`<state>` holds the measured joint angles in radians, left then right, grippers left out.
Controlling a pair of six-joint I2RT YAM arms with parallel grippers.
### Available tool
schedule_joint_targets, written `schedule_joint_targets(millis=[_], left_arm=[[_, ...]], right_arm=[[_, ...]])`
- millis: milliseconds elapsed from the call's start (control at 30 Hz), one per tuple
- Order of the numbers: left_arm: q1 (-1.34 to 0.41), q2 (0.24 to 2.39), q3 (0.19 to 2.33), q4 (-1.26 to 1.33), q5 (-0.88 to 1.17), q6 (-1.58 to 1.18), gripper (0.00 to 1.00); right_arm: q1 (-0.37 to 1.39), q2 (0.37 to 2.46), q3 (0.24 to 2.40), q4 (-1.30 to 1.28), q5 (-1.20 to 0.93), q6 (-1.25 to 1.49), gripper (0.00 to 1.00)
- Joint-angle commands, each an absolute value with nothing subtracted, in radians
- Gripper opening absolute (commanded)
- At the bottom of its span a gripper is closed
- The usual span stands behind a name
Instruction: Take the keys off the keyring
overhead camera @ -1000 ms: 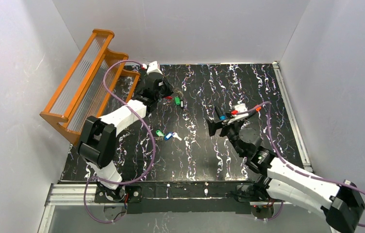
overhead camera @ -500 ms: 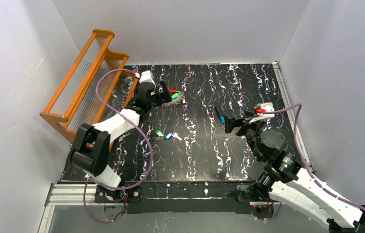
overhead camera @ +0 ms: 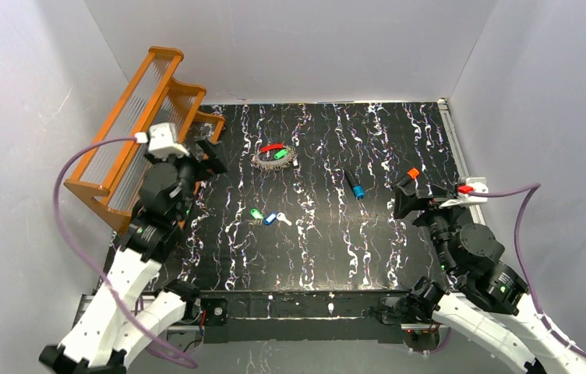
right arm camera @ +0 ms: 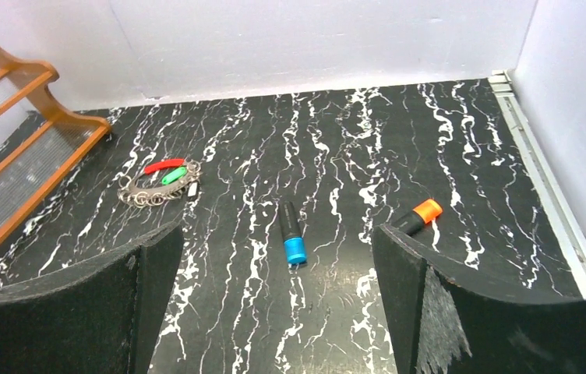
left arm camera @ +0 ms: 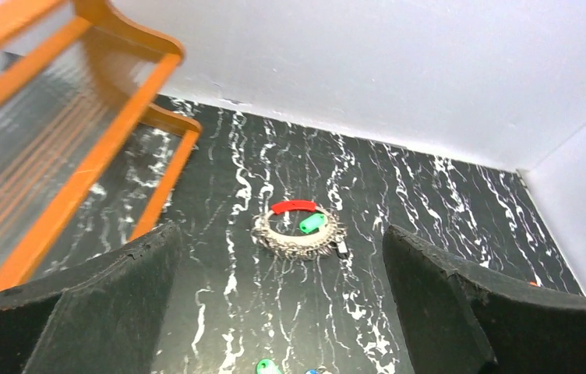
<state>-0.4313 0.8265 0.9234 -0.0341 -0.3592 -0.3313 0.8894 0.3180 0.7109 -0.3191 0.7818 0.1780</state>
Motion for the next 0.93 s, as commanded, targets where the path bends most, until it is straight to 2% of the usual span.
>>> schedule_joint_targets(millis=[0,367,900], left_arm=[[-0.433,0.7,0.881,-0.203,-0.51,-0.279,0.98],[-0.433,0.558,0.751,-0.236,-0.536,-0.26,0.98],[-0.382,0.465,0.717,-0.211,-0.475,-0.253,0.98]], right_arm=[[0.887,0.262,0.733,-0.352,0.849,0.18,0.99],[0.886,0.24,0.674,-0.343,0.844,0.197,0.99],[0.886,0.207,0.654,-0.362,0.831,0.197,0.99]])
